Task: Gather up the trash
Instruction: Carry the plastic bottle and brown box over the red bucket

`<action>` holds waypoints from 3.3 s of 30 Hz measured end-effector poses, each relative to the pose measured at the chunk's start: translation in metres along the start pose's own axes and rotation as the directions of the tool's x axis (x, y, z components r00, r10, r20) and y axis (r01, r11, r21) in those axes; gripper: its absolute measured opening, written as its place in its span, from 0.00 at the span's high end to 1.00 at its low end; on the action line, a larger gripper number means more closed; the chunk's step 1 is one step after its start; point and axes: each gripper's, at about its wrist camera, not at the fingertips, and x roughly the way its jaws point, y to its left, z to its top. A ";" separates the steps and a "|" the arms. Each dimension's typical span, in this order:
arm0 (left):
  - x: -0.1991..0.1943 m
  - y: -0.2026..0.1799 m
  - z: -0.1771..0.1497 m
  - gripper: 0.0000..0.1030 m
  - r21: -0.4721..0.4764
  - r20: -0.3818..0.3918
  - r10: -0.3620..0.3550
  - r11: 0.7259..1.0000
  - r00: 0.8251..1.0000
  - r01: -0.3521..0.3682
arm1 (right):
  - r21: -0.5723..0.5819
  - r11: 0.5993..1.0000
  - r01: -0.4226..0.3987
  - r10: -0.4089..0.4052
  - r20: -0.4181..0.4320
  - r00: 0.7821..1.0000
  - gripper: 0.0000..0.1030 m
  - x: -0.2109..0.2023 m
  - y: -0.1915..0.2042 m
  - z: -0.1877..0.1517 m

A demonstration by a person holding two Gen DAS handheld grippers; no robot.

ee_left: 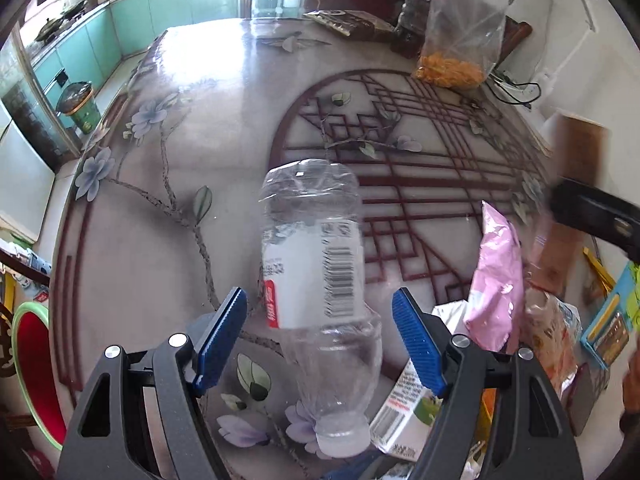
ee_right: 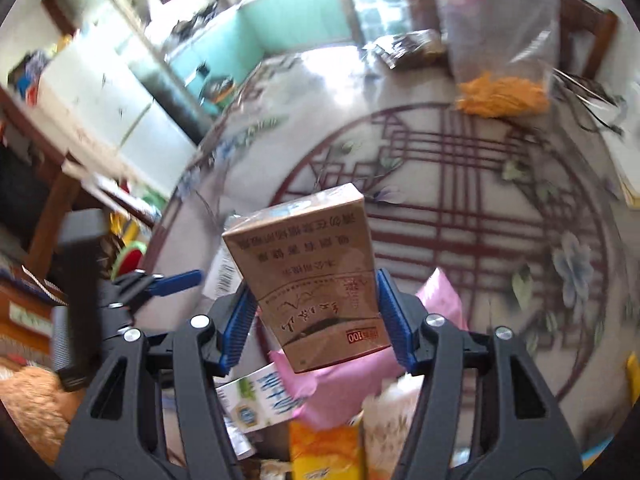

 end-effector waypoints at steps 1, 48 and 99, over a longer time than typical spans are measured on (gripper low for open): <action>0.003 0.002 0.000 0.34 -0.017 -0.003 -0.006 1.000 1.000 0.006 | 0.016 1.000 -0.002 0.002 0.009 1.000 0.45 -0.004 0.001 -0.003; -0.156 0.176 -0.086 0.54 -0.129 0.252 0.008 0.991 0.968 0.025 | -0.091 0.996 0.009 0.000 0.091 0.996 0.44 -0.016 0.201 -0.043; -0.144 0.403 -0.177 0.53 -0.468 0.083 0.269 0.860 0.959 -0.201 | -0.370 0.892 -0.258 0.187 -0.217 0.958 0.44 0.141 0.427 -0.039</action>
